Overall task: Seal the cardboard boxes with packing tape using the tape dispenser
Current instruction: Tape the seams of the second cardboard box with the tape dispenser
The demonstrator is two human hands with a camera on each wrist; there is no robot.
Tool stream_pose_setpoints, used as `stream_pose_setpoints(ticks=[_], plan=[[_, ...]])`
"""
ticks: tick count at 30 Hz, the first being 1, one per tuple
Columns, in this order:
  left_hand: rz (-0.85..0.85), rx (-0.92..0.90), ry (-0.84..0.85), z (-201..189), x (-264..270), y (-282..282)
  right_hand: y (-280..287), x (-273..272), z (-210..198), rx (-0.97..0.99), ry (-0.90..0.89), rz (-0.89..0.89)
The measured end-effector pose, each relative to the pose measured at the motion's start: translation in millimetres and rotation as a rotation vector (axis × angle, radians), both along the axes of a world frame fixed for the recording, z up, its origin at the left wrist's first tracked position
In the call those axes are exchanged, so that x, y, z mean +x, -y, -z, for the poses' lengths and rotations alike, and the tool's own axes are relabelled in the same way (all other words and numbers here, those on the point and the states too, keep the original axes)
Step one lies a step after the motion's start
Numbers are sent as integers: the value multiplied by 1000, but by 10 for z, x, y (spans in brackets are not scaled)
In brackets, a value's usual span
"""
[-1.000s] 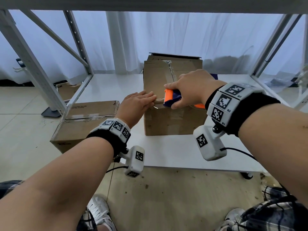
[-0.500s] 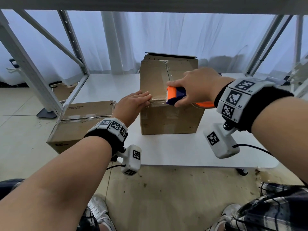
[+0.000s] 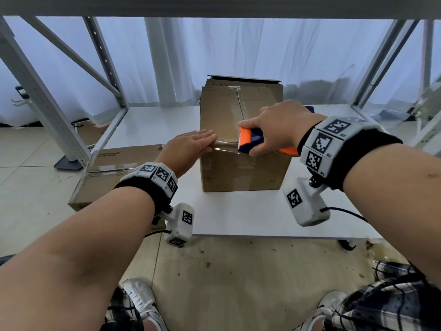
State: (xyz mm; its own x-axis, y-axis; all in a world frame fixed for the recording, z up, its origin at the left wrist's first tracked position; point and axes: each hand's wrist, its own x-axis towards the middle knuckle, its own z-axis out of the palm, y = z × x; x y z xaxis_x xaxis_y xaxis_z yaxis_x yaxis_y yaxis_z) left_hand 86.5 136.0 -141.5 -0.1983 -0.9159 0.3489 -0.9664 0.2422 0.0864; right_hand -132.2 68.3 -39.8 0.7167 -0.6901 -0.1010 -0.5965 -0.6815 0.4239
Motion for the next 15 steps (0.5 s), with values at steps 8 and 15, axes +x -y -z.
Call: stream_pose_setpoints(ticks=[8, 15], plan=[[3, -22, -208, 50, -221, 63, 35, 21, 16, 7, 12, -1], [5, -38, -218, 10, -50, 44, -27, 174, 44, 20, 41, 27]])
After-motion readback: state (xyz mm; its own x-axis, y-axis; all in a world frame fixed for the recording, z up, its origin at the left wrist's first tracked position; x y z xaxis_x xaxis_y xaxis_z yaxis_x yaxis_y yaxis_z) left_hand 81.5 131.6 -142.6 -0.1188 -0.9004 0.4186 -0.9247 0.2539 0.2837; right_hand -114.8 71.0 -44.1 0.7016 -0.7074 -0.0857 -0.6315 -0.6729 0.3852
